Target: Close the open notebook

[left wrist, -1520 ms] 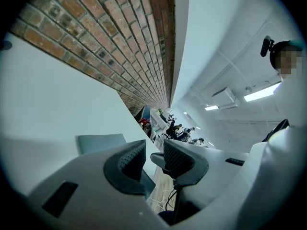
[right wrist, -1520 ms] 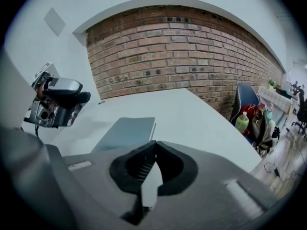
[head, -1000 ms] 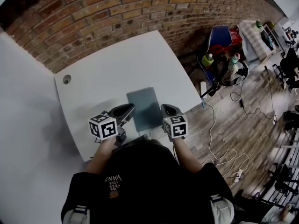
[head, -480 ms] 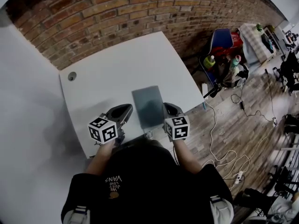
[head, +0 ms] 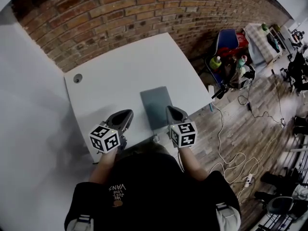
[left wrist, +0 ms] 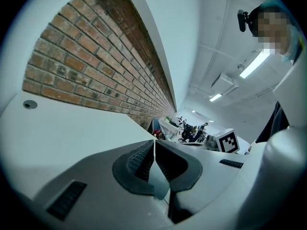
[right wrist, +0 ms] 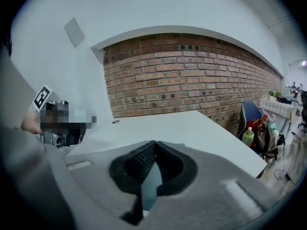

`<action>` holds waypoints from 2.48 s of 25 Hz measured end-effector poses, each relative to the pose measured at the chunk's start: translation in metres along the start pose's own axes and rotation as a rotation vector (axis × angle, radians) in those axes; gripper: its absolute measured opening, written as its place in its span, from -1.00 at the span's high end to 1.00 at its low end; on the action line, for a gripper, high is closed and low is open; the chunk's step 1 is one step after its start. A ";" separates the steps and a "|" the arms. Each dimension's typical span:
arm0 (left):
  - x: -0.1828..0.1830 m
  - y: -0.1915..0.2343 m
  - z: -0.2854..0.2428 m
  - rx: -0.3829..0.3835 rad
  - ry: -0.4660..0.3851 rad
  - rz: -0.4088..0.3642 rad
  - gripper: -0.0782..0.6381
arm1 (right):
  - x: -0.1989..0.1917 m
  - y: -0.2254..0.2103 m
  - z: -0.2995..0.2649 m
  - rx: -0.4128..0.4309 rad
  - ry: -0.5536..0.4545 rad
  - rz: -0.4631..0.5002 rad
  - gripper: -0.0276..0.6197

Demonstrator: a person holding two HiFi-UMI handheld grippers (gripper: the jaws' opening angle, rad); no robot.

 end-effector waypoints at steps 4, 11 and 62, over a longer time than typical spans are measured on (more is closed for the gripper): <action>0.003 0.002 0.018 0.011 -0.013 -0.020 0.73 | 0.005 0.017 0.006 0.003 -0.018 -0.001 0.92; 0.004 0.006 0.045 0.024 -0.040 -0.033 0.75 | 0.012 0.045 0.013 0.025 -0.069 -0.009 0.92; 0.001 0.010 0.113 0.072 -0.073 -0.101 0.76 | 0.019 0.135 0.024 0.123 -0.098 0.043 0.92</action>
Point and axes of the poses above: the fingertips, and each gripper's own axes: z backward along the fingers, y to its left, x out of its top, the point moved 7 cm from there along z, backward along the fingers, and after that the axes turned 12 degrees about -y, right-handed, at the moved point
